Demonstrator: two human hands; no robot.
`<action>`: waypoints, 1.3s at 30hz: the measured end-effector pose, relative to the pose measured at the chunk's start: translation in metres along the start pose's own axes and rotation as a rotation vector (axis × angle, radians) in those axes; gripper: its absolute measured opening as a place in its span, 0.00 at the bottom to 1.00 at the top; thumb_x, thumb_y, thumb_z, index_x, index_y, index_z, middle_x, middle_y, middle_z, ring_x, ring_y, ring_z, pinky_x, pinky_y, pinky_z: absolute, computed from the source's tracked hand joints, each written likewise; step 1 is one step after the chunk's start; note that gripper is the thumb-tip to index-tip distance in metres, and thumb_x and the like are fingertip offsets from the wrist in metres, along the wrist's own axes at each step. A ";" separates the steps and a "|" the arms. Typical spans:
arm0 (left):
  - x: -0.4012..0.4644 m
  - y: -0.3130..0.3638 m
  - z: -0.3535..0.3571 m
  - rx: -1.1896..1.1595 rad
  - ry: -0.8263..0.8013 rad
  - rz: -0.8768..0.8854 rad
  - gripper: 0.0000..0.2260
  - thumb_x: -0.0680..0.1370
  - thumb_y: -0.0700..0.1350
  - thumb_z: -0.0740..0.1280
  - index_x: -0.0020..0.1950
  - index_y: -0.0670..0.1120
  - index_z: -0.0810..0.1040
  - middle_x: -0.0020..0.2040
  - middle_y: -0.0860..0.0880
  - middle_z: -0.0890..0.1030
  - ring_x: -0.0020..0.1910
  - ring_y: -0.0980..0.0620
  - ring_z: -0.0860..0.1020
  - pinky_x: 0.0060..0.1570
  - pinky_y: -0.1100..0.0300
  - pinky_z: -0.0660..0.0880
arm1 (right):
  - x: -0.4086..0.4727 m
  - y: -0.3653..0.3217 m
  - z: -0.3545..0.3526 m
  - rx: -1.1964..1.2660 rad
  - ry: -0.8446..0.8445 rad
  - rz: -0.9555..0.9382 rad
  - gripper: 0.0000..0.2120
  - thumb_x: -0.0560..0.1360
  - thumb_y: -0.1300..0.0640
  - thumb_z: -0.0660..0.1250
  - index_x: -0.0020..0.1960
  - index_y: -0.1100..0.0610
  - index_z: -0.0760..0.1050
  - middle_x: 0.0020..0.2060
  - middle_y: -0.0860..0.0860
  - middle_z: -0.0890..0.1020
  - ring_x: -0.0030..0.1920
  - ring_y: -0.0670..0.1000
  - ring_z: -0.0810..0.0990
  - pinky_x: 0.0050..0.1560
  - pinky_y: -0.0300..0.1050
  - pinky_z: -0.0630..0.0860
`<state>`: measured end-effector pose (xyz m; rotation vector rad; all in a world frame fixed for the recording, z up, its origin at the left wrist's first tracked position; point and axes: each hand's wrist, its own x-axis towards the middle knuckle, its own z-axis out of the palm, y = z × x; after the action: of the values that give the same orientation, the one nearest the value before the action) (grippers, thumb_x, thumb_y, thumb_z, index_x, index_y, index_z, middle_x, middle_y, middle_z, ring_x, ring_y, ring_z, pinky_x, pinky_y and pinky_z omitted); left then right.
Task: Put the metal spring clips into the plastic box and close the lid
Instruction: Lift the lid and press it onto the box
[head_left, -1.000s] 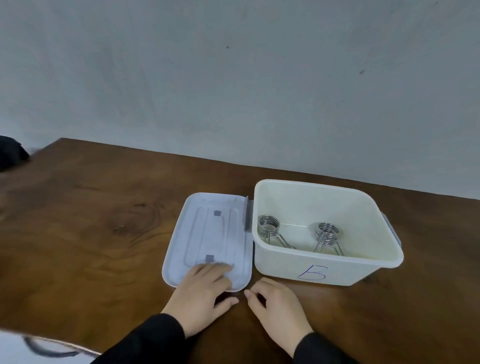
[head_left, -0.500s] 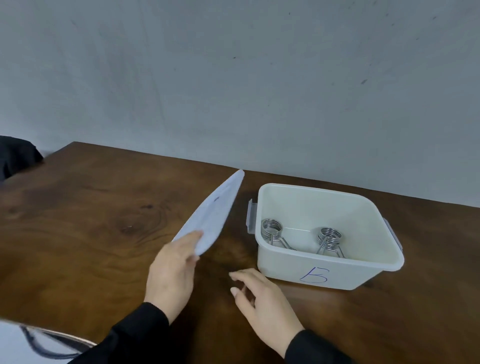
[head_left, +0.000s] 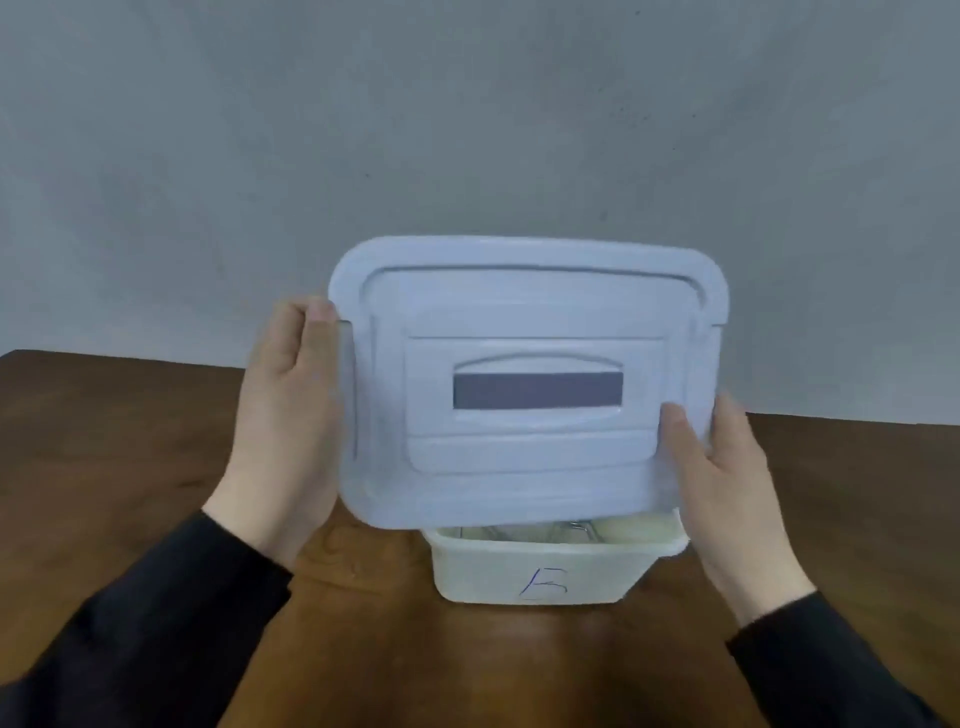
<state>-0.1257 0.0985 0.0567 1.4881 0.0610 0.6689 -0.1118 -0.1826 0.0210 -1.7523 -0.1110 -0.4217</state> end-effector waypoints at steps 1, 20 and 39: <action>0.004 -0.007 0.011 -0.006 -0.023 -0.083 0.16 0.82 0.55 0.57 0.55 0.43 0.75 0.43 0.49 0.76 0.40 0.51 0.74 0.39 0.55 0.73 | 0.002 0.004 -0.007 0.001 0.013 0.037 0.12 0.81 0.49 0.62 0.63 0.39 0.74 0.56 0.38 0.82 0.56 0.41 0.81 0.54 0.47 0.80; 0.004 -0.118 0.063 0.775 -0.348 -0.392 0.27 0.79 0.50 0.65 0.78 0.48 0.64 0.73 0.50 0.72 0.69 0.47 0.72 0.63 0.56 0.70 | 0.035 0.106 -0.041 -0.317 -0.274 0.342 0.21 0.83 0.56 0.60 0.76 0.51 0.67 0.77 0.42 0.62 0.77 0.45 0.57 0.75 0.47 0.61; -0.019 -0.100 0.064 0.525 -0.294 -0.657 0.22 0.76 0.53 0.70 0.69 0.55 0.71 0.56 0.53 0.83 0.52 0.49 0.83 0.51 0.49 0.81 | 0.033 0.122 -0.046 -0.052 -0.238 0.496 0.22 0.79 0.48 0.66 0.71 0.46 0.66 0.57 0.43 0.79 0.53 0.45 0.80 0.41 0.36 0.80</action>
<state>-0.0762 0.0391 -0.0355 1.9117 0.5069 -0.1174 -0.0540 -0.2594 -0.0733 -1.8017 0.1654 0.1467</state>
